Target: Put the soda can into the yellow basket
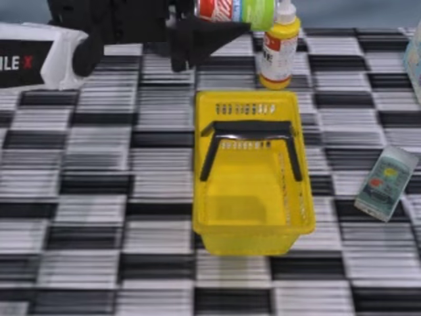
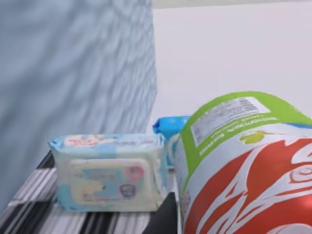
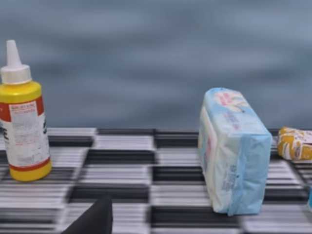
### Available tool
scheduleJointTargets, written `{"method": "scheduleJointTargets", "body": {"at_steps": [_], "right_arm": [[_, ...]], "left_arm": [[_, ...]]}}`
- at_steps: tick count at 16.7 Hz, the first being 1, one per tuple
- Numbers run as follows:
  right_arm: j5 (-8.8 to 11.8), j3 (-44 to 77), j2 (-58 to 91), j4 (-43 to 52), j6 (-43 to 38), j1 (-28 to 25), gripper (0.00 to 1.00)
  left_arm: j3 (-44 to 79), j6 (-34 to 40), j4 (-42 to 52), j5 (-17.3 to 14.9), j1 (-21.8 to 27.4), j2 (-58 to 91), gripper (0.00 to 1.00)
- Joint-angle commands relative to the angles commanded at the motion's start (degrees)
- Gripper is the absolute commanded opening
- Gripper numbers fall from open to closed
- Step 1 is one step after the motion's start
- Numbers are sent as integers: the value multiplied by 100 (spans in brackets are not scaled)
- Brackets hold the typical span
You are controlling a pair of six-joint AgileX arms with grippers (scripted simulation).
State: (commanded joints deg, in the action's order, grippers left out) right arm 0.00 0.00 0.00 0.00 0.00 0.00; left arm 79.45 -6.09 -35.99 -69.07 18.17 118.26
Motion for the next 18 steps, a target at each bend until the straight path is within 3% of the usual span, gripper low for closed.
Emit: {"method": "scheduleJointTargets", "body": {"at_steps": [4, 11, 18], "right_arm": [[0, 0, 0, 0, 0, 0, 100], [0, 0, 0, 0, 0, 0, 100], [0, 0, 0, 0, 0, 0, 100]], "left_arm": [[-482, 353, -508, -357, 52, -14, 0], [-492, 342, -595, -346, 7, 90, 0], [-859, 374, -2100, -376, -73, 1166, 0]]}}
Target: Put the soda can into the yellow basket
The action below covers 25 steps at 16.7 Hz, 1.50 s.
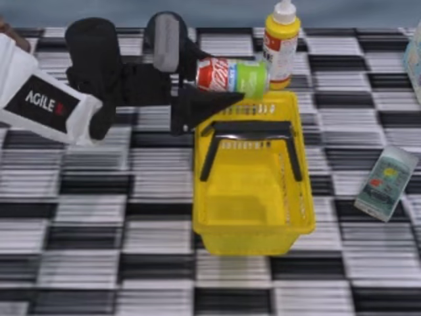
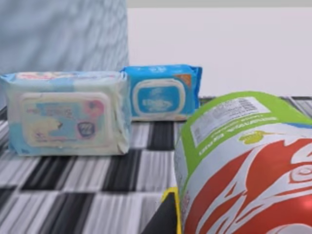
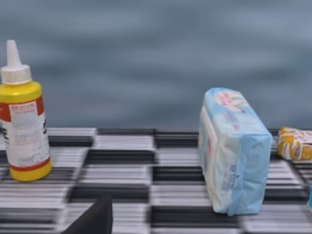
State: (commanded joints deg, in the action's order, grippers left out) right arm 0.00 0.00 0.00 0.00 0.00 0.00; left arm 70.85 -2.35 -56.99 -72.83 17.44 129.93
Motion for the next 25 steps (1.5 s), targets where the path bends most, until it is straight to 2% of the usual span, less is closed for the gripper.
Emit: {"method": "scheduleJointTargets", "body": {"at_steps": [6, 19, 25], "right_arm": [[0, 0, 0, 0, 0, 0, 100], [0, 0, 0, 0, 0, 0, 100], [0, 0, 0, 0, 0, 0, 100]], "left_arm": [[-93, 2, -304, 8, -24, 226, 0], [-93, 2, -304, 8, -24, 226, 98], [-93, 2, -304, 8, -24, 226, 100]]}}
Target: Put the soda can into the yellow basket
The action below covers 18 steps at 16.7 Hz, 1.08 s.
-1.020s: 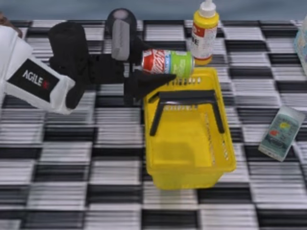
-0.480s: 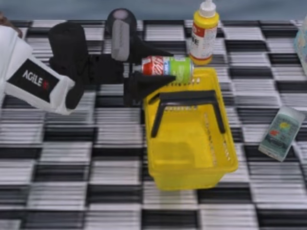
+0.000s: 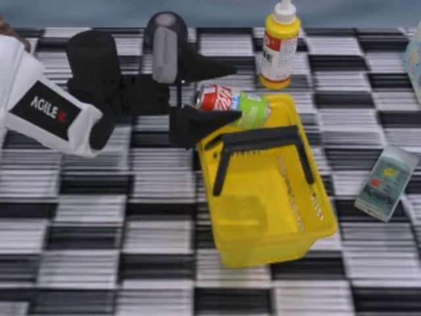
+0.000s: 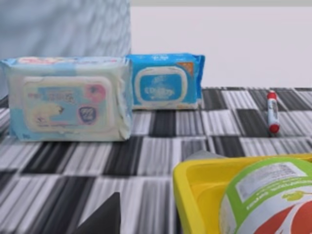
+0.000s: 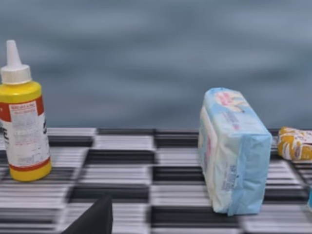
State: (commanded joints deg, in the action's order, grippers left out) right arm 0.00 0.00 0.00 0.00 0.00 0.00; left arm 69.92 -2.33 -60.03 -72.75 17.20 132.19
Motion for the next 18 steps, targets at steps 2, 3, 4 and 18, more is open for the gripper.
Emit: {"method": "scheduleJointTargets", "body": {"at_steps": [2, 3, 4, 18], "right_arm": [[0, 0, 0, 0, 0, 0, 100], [0, 0, 0, 0, 0, 0, 100], [0, 0, 0, 0, 0, 0, 100], [12, 5475, 5609, 3966, 2741, -1812, 100]], "left_arm": [[0, 0, 0, 0, 0, 0, 100], [7, -5, 10, 12, 19, -18, 100], [7, -5, 10, 12, 19, -18, 100], [-2476, 742, 2483, 3229, -983, -5829, 100]]}}
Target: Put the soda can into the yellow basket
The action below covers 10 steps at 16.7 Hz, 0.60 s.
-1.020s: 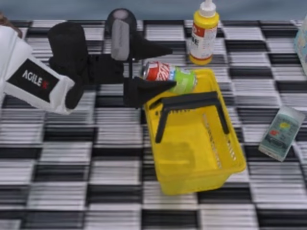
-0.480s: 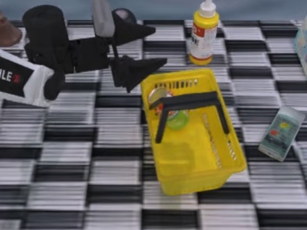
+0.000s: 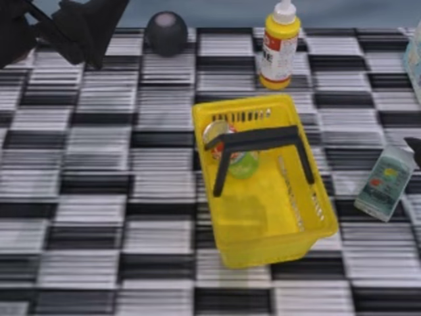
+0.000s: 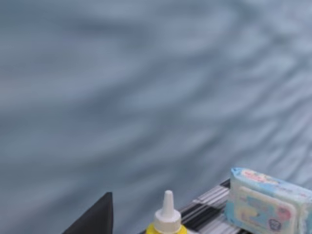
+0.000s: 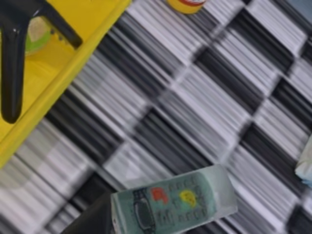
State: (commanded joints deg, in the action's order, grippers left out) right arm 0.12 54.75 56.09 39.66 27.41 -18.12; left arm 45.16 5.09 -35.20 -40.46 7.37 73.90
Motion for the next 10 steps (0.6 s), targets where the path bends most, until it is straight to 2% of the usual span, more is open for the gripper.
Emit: {"method": "scheduleJointTargets", "body": {"at_steps": [6, 10], "right_arm": [[-33, 3527, 3683, 2354, 1628, -1039, 100], [-36, 5401, 5599, 3616, 2505, -1611, 100]], "left_arm": [[-1824, -126, 1471, 2018, -503, -3859, 100], [-3148, -306, 2468, 3124, -720, -5872, 100]]}}
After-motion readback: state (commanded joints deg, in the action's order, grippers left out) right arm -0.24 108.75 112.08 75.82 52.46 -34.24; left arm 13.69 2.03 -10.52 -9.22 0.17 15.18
